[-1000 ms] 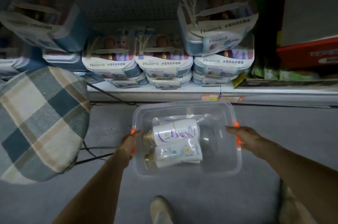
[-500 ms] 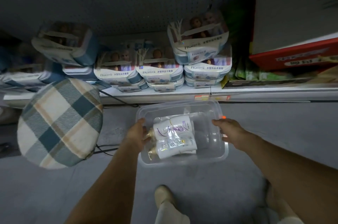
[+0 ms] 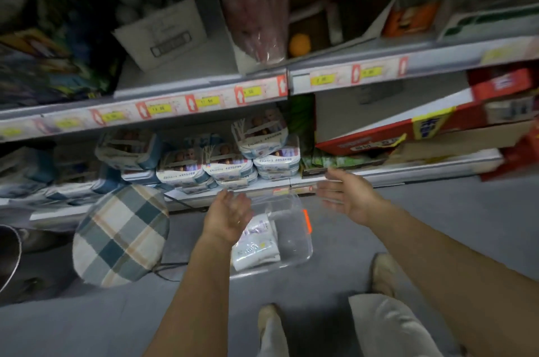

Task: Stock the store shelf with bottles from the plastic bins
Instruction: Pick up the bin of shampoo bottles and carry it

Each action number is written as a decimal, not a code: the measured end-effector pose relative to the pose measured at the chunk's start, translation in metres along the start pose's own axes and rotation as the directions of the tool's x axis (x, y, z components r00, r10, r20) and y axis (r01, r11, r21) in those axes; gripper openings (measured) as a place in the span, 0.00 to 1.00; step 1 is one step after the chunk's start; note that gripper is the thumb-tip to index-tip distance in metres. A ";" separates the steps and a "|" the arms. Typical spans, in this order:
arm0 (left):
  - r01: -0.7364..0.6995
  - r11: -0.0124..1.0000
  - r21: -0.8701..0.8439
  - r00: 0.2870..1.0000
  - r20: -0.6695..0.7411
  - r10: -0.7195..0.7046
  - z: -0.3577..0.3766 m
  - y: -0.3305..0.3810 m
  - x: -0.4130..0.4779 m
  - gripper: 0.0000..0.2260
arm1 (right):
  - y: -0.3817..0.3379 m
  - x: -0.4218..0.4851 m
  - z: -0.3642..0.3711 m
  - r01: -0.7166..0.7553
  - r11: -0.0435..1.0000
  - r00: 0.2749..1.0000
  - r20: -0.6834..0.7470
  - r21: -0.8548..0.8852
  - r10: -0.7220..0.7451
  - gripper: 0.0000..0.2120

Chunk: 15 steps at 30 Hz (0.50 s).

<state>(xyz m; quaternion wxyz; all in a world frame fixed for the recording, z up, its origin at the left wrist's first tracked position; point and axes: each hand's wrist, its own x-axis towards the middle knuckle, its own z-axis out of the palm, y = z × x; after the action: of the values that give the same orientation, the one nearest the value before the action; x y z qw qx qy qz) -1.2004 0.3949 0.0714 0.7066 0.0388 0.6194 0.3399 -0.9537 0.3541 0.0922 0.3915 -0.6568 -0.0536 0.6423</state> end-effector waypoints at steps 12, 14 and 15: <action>-0.040 0.992 0.122 0.950 0.311 0.000 0.178 0.013 -0.140 0.13 | -0.094 -0.140 -0.124 0.320 0.864 0.947 -0.115 0.388 -0.299 0.14; -0.045 0.983 0.177 0.935 0.355 -0.021 0.216 0.002 -0.150 0.14 | -0.103 -0.152 -0.155 0.368 0.820 0.930 -0.172 0.439 -0.325 0.14; -0.042 0.980 0.195 0.926 0.375 -0.035 0.235 -0.005 -0.154 0.13 | -0.107 -0.156 -0.172 0.390 0.795 0.921 -0.205 0.465 -0.331 0.14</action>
<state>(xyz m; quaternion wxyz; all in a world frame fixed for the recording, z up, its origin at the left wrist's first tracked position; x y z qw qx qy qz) -0.9869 0.3958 0.2540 0.8043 0.1749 0.5031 0.2635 -0.7817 0.2614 0.2568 0.6644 -0.5467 0.0114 0.5094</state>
